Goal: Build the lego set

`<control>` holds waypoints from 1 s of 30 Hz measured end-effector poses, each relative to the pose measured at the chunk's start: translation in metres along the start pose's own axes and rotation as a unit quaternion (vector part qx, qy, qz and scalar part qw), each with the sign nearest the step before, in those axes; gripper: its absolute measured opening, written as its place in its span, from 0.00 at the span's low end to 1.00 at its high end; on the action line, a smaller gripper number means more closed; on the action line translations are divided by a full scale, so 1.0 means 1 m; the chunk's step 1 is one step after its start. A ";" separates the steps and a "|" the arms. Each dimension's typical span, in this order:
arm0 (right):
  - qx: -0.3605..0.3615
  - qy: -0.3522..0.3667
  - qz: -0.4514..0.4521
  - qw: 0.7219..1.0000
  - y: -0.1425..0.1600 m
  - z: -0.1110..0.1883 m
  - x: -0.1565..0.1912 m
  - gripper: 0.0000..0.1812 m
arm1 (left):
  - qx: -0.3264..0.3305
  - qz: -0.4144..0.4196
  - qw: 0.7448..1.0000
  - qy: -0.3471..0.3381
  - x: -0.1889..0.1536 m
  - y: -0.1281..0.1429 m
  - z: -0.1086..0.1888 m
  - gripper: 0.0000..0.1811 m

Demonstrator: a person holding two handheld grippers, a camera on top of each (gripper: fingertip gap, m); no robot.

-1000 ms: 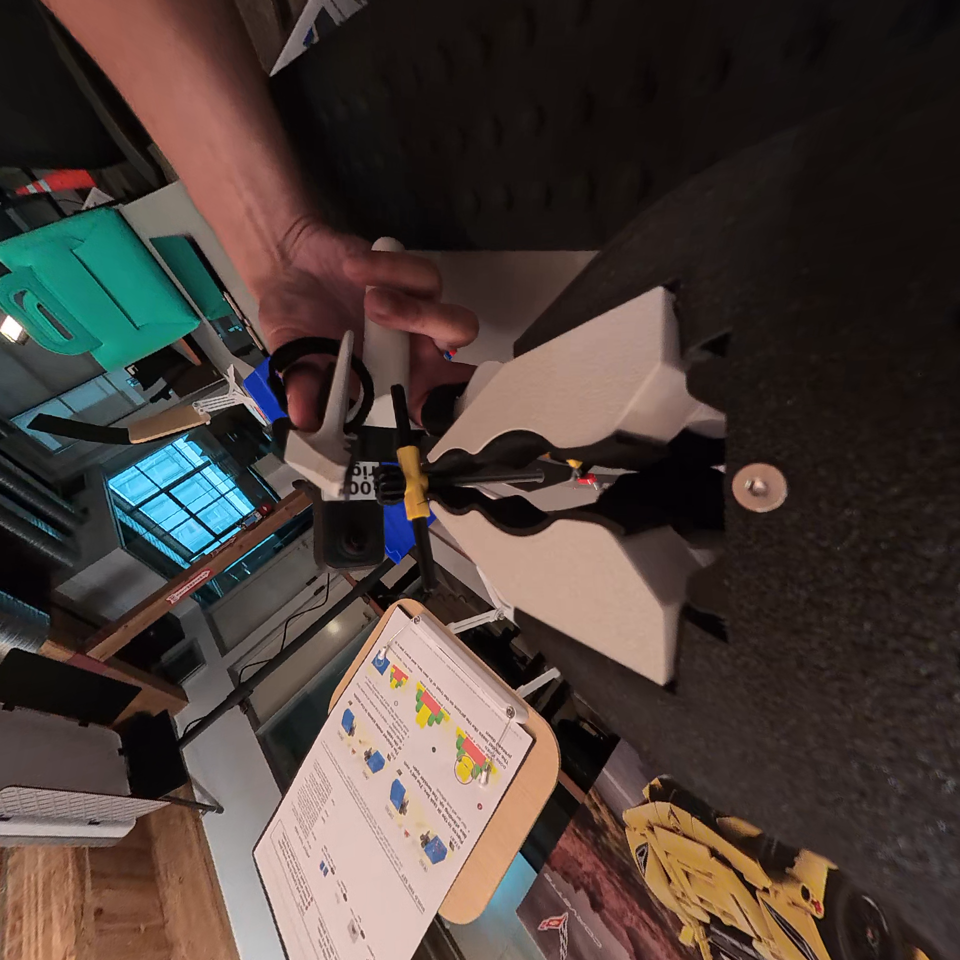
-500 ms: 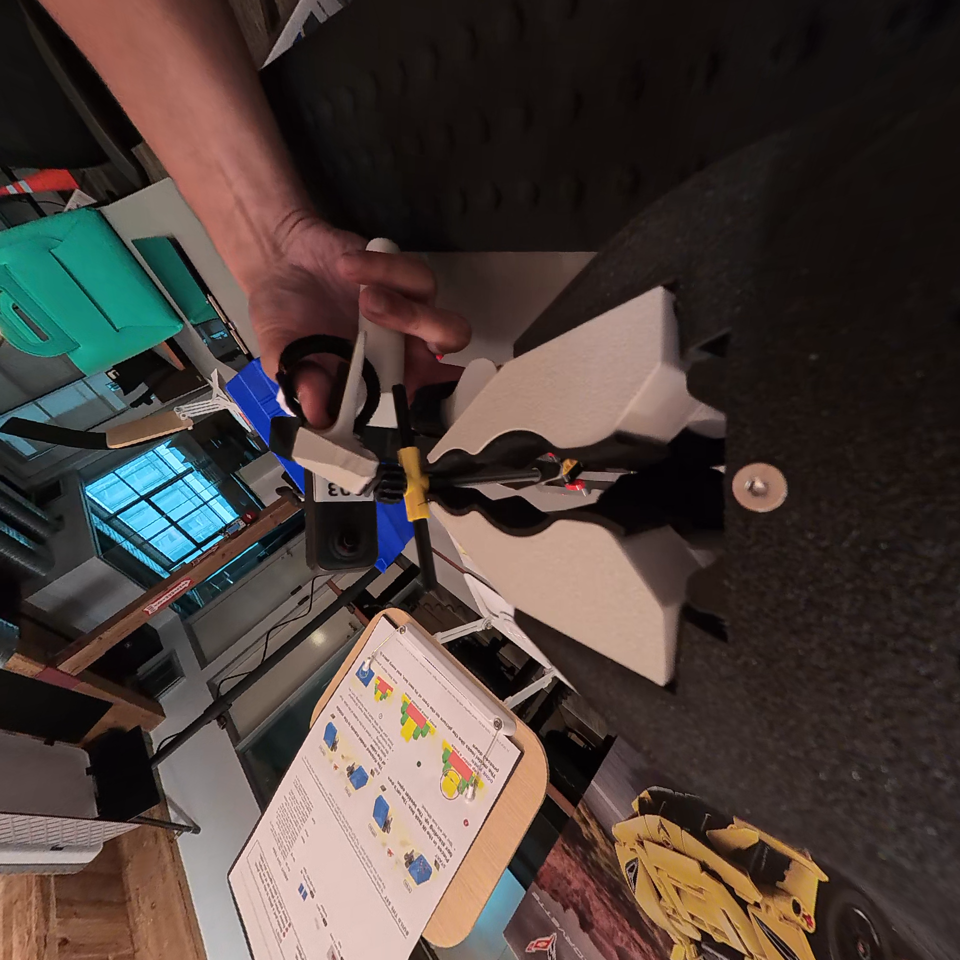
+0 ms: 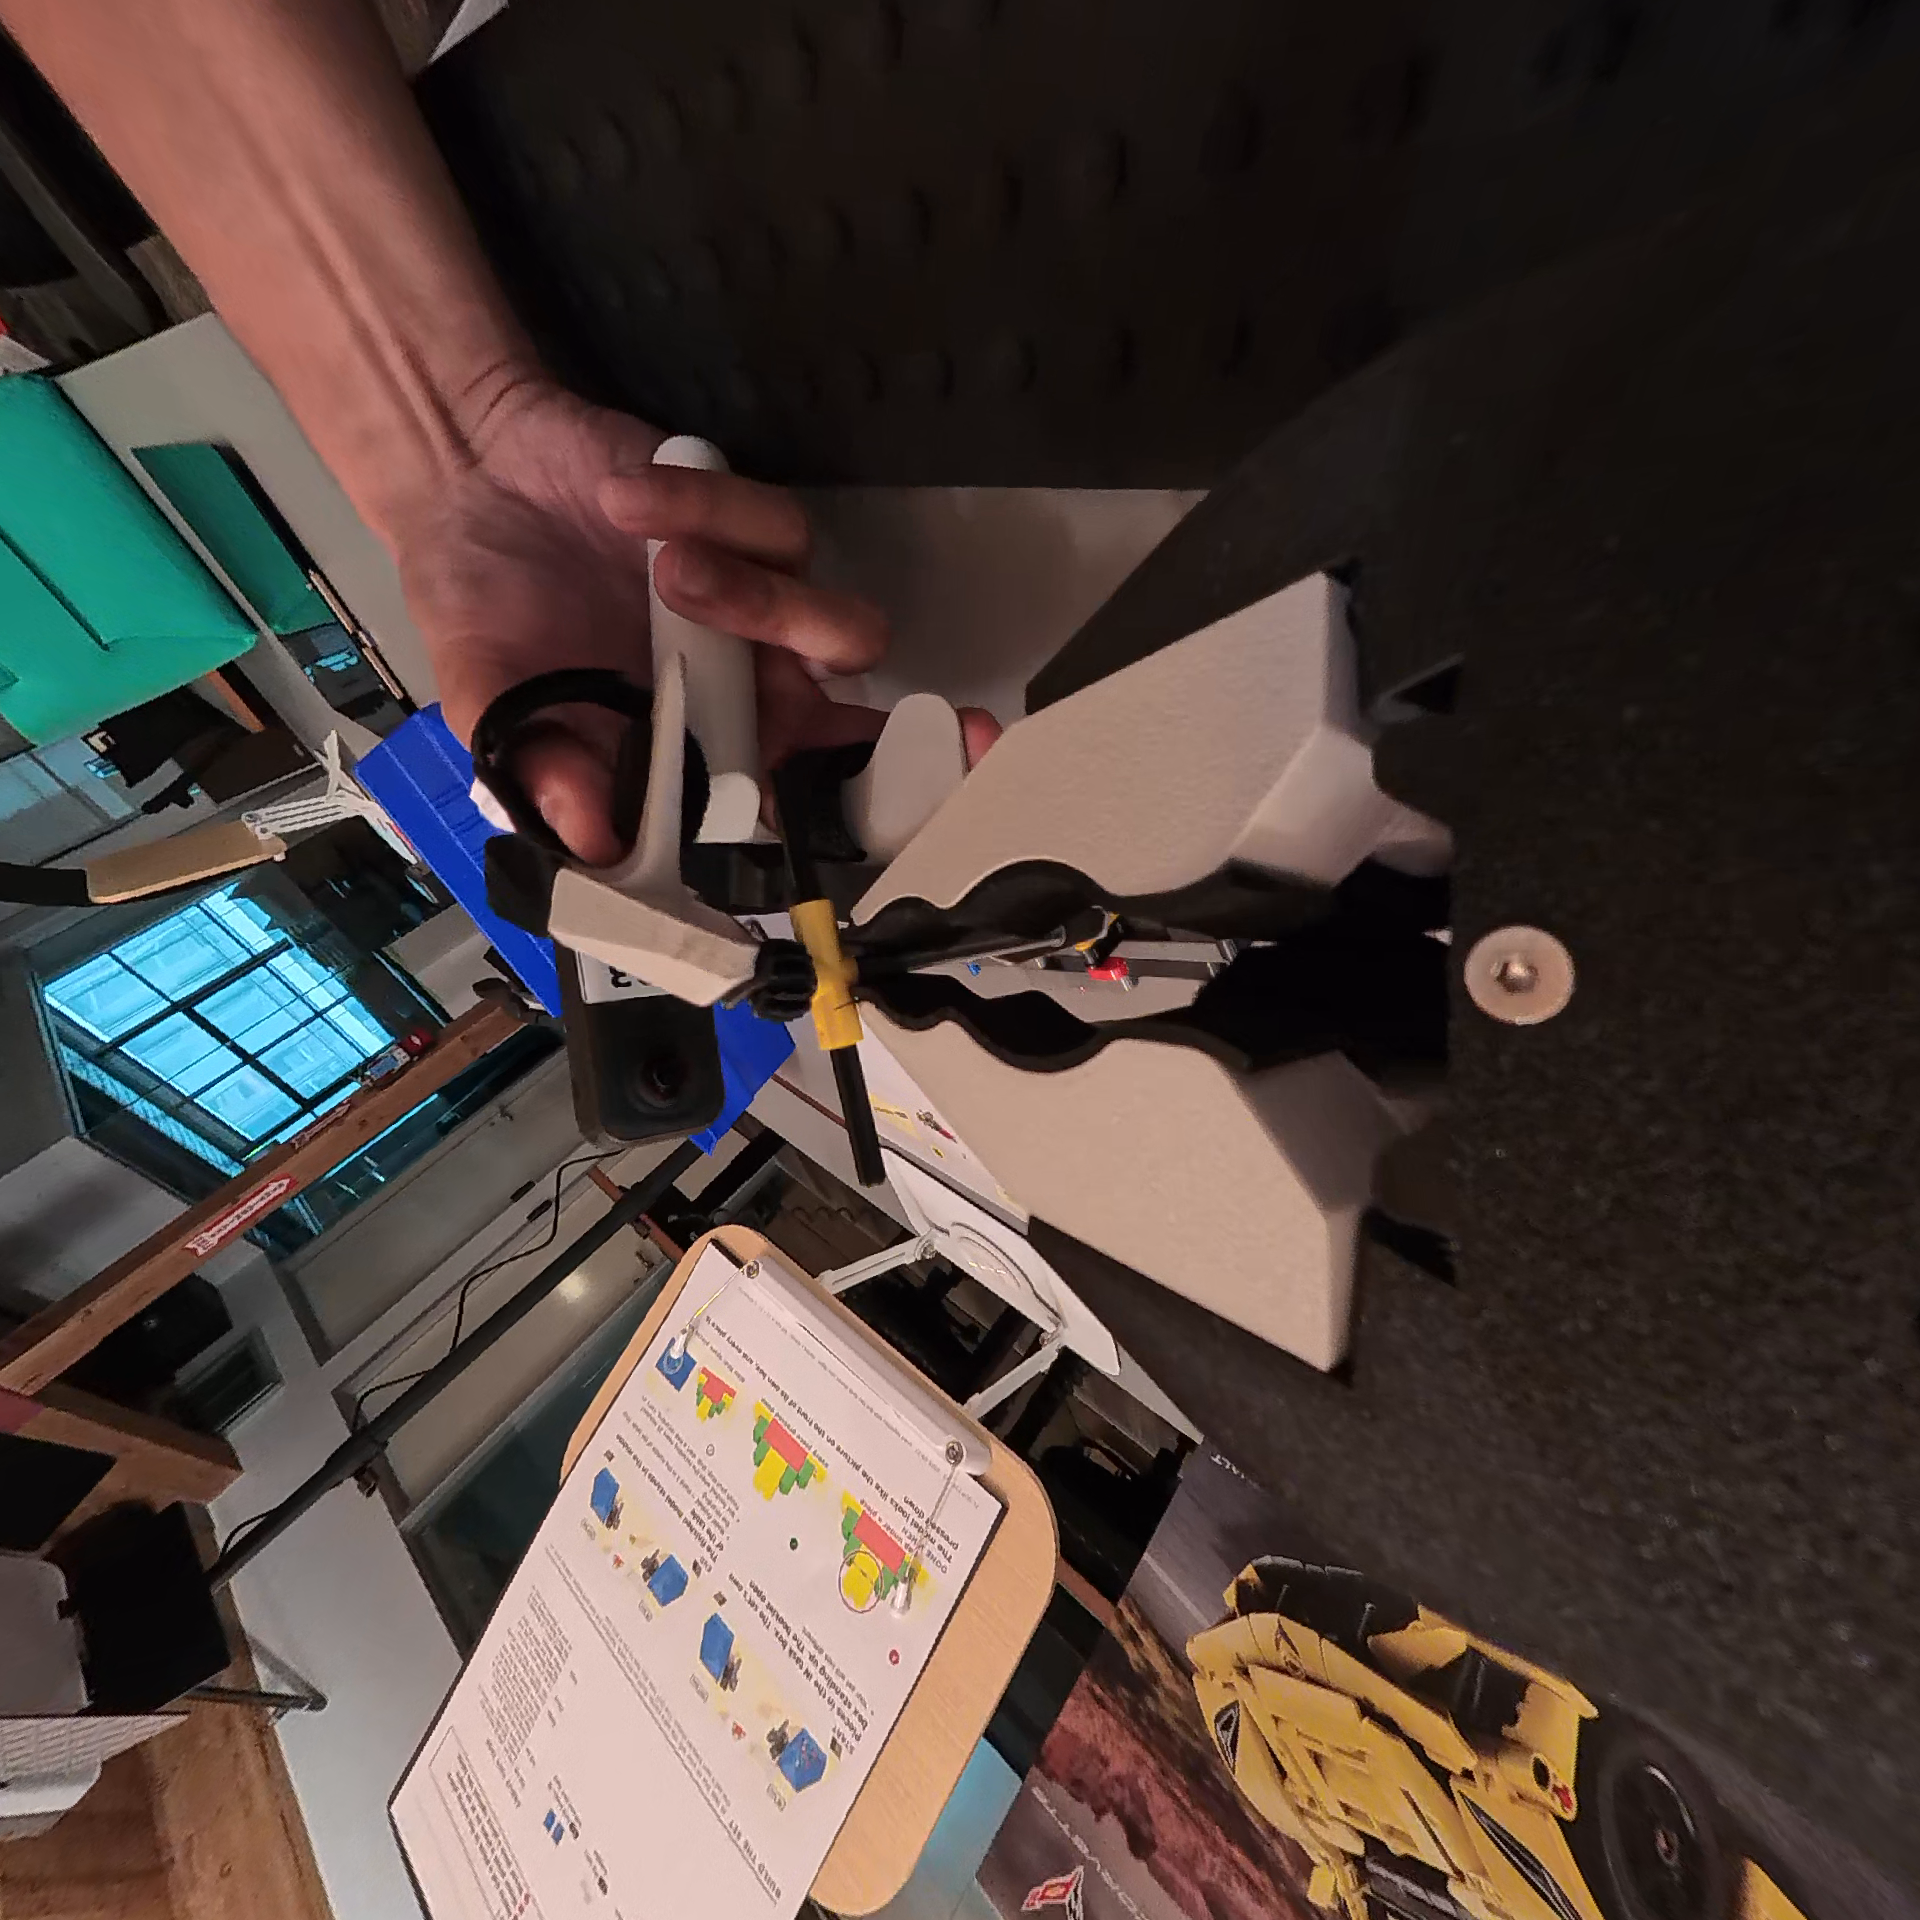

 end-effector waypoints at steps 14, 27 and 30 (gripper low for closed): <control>0.006 -0.006 0.008 1.000 -0.003 -0.004 0.000 0.42 | 0.000 0.014 1.000 0.004 0.002 0.001 0.001 0.01; 0.002 0.012 0.005 1.000 0.001 -0.002 -0.003 0.41 | 0.023 0.006 1.000 0.003 -0.001 0.002 -0.004 0.01; -0.002 -0.004 -0.003 1.000 0.002 -0.002 -0.003 0.41 | 0.016 0.005 1.000 -0.002 -0.001 0.000 -0.004 0.01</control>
Point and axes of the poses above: each gripper's, where its closed fingertips meet, z back along the fingers, y out of its underside, x = y × z across the jaws, the point moved 9 cm from there along z, back along the fingers, and after that the axes turned 10 degrees about x, right-handed, at the moved point
